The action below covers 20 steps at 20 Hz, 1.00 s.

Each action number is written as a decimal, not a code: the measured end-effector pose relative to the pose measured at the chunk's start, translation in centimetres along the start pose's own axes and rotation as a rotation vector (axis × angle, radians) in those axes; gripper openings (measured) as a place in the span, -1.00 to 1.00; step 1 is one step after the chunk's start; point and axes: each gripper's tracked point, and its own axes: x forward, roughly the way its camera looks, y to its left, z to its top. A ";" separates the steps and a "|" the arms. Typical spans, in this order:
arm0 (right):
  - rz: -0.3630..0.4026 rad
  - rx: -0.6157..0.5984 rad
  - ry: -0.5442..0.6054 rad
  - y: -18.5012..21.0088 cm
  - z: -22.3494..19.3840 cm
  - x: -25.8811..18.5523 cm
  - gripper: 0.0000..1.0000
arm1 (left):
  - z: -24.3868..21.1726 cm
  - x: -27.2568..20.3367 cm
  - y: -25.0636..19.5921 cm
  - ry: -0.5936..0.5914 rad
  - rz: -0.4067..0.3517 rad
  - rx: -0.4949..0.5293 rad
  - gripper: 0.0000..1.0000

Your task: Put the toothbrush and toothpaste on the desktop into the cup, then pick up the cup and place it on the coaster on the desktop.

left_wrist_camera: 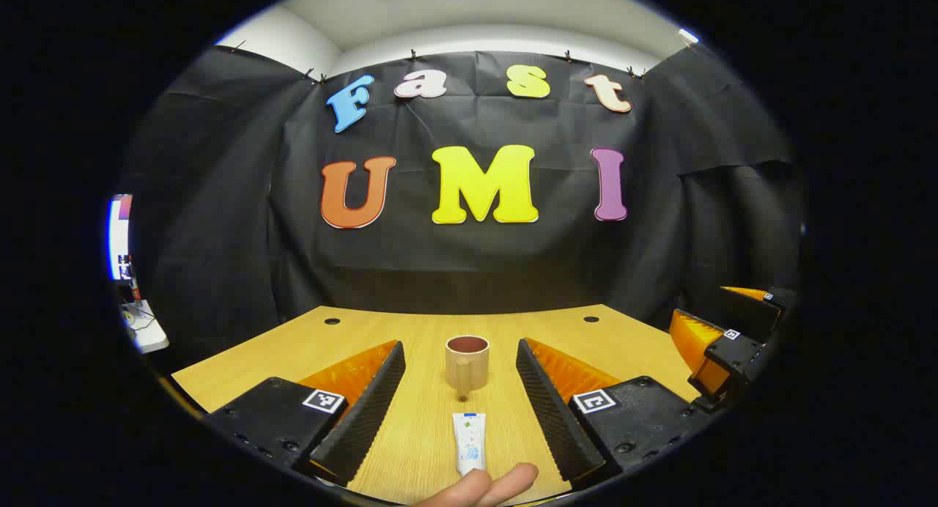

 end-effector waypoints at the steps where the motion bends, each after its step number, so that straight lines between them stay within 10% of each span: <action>1: -0.001 0.004 0.000 0.2 0.1 -0.1 0.89 | 0.0 0.1 0.1 -0.001 0.000 0.000 0.94; 20: 0.020 0.033 0.024 1.4 0.0 -0.3 0.89 | -1.3 0.3 0.0 0.025 -0.006 0.045 0.94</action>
